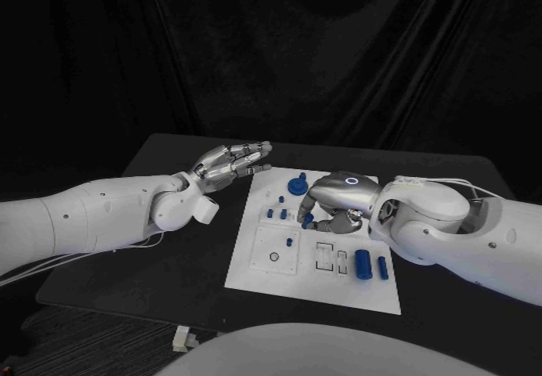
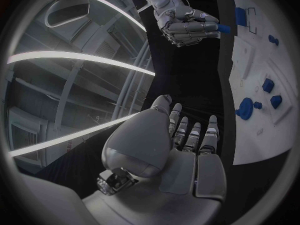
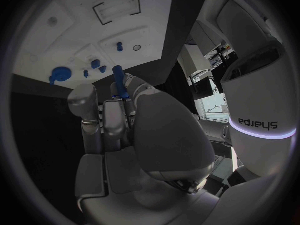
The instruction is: Assemble the parts on the task board
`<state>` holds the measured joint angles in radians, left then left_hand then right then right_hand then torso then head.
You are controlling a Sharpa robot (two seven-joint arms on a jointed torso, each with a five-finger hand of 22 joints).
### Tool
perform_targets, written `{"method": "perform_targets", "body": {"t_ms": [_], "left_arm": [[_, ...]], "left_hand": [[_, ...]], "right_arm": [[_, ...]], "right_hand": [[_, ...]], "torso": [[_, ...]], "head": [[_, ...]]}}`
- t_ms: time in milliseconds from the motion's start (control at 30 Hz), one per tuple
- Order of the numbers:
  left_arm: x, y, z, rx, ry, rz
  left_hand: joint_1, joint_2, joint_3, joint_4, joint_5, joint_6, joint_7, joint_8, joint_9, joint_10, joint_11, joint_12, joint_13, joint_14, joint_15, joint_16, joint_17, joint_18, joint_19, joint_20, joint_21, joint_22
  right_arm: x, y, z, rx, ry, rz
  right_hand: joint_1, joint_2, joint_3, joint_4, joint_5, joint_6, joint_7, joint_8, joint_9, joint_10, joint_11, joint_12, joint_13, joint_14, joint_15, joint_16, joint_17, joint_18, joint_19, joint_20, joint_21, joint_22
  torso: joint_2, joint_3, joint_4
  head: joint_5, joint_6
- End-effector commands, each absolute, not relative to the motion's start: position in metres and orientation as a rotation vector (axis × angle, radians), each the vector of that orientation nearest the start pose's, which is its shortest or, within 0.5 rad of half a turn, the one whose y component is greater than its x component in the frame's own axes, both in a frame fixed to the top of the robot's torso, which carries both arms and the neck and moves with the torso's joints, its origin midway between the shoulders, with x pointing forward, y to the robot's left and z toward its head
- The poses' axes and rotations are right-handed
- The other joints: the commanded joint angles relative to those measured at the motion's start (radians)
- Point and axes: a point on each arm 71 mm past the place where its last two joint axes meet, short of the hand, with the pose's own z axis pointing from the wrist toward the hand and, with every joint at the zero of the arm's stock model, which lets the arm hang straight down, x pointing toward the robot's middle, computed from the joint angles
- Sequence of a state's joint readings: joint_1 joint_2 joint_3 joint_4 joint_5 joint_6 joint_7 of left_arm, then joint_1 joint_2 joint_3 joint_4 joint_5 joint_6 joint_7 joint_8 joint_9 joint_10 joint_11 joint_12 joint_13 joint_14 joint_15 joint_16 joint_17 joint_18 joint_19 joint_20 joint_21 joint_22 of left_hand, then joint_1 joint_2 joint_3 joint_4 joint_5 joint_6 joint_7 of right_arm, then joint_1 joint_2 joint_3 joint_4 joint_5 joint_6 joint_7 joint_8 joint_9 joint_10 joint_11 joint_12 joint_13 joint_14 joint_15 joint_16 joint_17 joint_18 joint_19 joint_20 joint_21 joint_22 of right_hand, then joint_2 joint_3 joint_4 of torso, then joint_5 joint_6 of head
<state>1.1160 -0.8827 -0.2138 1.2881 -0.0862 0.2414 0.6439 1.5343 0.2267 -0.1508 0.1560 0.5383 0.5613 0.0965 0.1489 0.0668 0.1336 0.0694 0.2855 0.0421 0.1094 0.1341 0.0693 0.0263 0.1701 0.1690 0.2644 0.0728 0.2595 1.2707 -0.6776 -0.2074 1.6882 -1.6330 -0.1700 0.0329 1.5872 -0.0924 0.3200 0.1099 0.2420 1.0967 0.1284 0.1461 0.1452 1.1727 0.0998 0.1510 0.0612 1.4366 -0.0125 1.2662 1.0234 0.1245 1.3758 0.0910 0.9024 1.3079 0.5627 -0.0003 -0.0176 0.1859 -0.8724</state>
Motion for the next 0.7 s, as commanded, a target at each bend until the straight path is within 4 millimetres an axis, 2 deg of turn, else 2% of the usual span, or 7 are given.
{"method": "perform_targets", "body": {"t_ms": [33,233,300,700], "left_arm": [[0.464,0.278,-0.270,-0.998,1.578,-1.854],[0.463,0.277,-0.271,-0.999,1.582,-1.854],[0.463,0.277,-0.271,-1.000,1.583,-1.853],[0.463,0.277,-0.271,-1.000,1.583,-1.854]], "left_hand": [[0.004,0.004,0.003,0.000,0.005,0.004,0.001,0.005,0.000,-0.001,0.008,0.003,0.001,-0.001,0.005,0.005,0.000,0.012,0.001,0.004,0.002,-0.001],[0.004,0.000,0.003,-0.001,0.005,0.004,0.001,0.005,0.000,0.000,0.009,0.003,0.001,-0.001,0.005,0.005,0.000,0.012,0.001,0.004,0.002,-0.002],[0.004,-0.001,0.003,-0.002,0.005,0.005,0.001,0.005,0.000,0.000,0.009,0.004,0.001,-0.001,0.004,0.005,0.000,0.012,0.001,0.004,0.002,-0.002],[0.004,-0.002,0.003,-0.002,0.005,0.006,0.001,0.006,0.000,0.000,0.009,0.003,0.001,-0.001,0.004,0.005,0.000,0.012,0.001,0.004,0.002,-0.002]], "right_arm": [[0.403,-0.055,-0.215,-0.799,1.759,0.931],[0.396,-0.028,-0.237,-0.839,1.747,0.972],[0.394,-0.020,-0.243,-0.849,1.734,0.981],[0.392,0.000,-0.267,-0.891,1.711,0.971]], "right_hand": [[0.009,-0.004,0.010,-0.003,-0.003,-0.006,0.000,-0.005,-0.001,0.043,-0.037,0.004,0.006,0.001,-0.005,-0.003,0.001,-0.010,0.000,-0.006,0.005,0.113],[0.009,-0.005,0.012,-0.005,-0.002,-0.009,0.001,-0.008,-0.002,0.043,-0.036,0.001,0.005,0.001,-0.005,-0.003,0.001,-0.009,-0.001,-0.006,0.002,0.112],[0.009,-0.007,0.012,-0.006,-0.002,-0.009,0.001,-0.008,-0.002,0.043,-0.036,0.000,0.005,0.002,-0.005,-0.002,0.003,-0.009,-0.001,-0.006,0.003,0.113],[0.007,-0.011,0.013,-0.008,-0.001,-0.011,0.001,-0.011,-0.002,0.044,-0.036,-0.001,0.005,0.001,-0.004,-0.004,-0.001,-0.009,-0.003,-0.006,-0.002,0.111]], "torso": [[0.000,-0.0006,-0.0007],[0.001,0.0010,0.0002],[0.000,0.0003,0.0003],[0.005,0.0012,0.0015]], "head": [[0.002,0.000],[-0.007,0.000],[-0.007,0.000],[-0.010,0.000]]}}
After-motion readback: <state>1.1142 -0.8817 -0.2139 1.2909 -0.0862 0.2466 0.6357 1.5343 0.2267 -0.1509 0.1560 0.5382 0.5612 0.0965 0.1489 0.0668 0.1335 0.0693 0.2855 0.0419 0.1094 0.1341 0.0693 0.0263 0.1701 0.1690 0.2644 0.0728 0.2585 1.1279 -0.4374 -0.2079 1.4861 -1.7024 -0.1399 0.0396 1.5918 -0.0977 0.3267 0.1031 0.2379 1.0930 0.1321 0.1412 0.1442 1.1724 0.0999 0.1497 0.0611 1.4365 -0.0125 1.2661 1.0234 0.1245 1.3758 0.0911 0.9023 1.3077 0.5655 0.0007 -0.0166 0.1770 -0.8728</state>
